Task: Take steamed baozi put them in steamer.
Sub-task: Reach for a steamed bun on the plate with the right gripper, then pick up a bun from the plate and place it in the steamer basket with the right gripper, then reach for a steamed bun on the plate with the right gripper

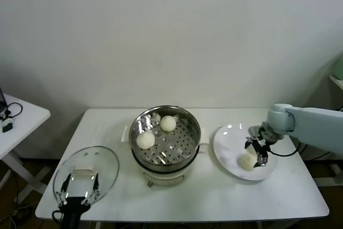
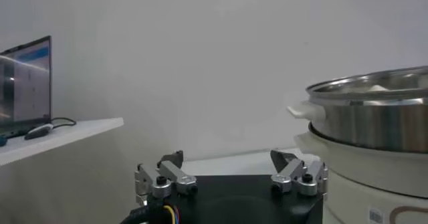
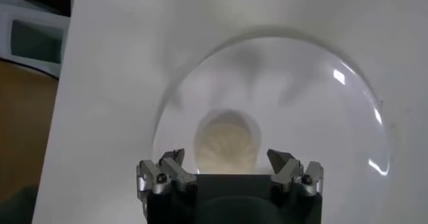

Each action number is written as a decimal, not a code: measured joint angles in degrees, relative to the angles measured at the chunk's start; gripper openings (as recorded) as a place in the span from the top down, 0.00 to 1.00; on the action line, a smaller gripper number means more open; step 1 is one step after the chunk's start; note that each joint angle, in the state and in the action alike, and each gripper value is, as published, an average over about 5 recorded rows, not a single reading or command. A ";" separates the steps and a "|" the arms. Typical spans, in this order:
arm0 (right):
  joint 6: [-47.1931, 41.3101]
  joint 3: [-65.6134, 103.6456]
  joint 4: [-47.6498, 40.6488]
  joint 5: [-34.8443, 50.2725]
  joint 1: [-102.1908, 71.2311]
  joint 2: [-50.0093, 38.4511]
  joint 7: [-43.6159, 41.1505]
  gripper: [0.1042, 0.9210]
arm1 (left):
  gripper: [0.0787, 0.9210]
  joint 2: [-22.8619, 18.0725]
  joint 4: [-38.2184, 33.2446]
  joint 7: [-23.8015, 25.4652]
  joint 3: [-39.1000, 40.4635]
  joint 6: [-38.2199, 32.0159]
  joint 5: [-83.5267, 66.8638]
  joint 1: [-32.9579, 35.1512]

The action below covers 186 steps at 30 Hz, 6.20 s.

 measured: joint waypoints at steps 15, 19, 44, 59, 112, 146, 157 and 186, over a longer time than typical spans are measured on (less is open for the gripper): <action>-0.59 3.80 -1.41 -2.84 -4.54 -0.80 1.13 0.13 | 0.12 0.00 0.65 0.20 -0.44 -0.02 -0.09 -0.14; -0.81 4.31 -1.61 -2.98 -5.10 -0.56 1.43 0.18 | 0.12 0.00 0.67 0.32 -0.47 -0.07 -0.10 -0.22; 0.42 0.58 -0.60 0.61 -0.52 0.12 -0.80 0.29 | 0.12 0.05 0.79 0.28 -0.77 -0.28 -0.10 -0.66; 0.77 -0.43 -1.63 -0.16 -0.23 -0.53 -0.14 0.12 | 0.12 0.00 1.20 0.17 -0.50 -0.74 0.08 -0.49; 12.15 -3.36 -0.50 1.42 15.75 4.17 -9.00 0.47 | 0.12 0.08 2.48 -0.15 -0.74 -0.72 0.10 -2.21; 36.52 8.74 9.31 -16.23 12.13 26.70 -6.52 0.47 | 0.12 0.08 1.71 -0.27 -0.71 0.17 0.18 -2.92; 37.93 10.33 5.69 -20.70 6.02 32.17 -4.63 0.47 | 0.12 0.05 1.62 -0.28 -0.80 0.18 0.19 -2.85; 27.87 -1.93 2.05 1.98 18.88 22.24 -8.43 0.12 | 0.12 0.00 1.35 -0.28 -0.87 -0.32 -0.31 -2.50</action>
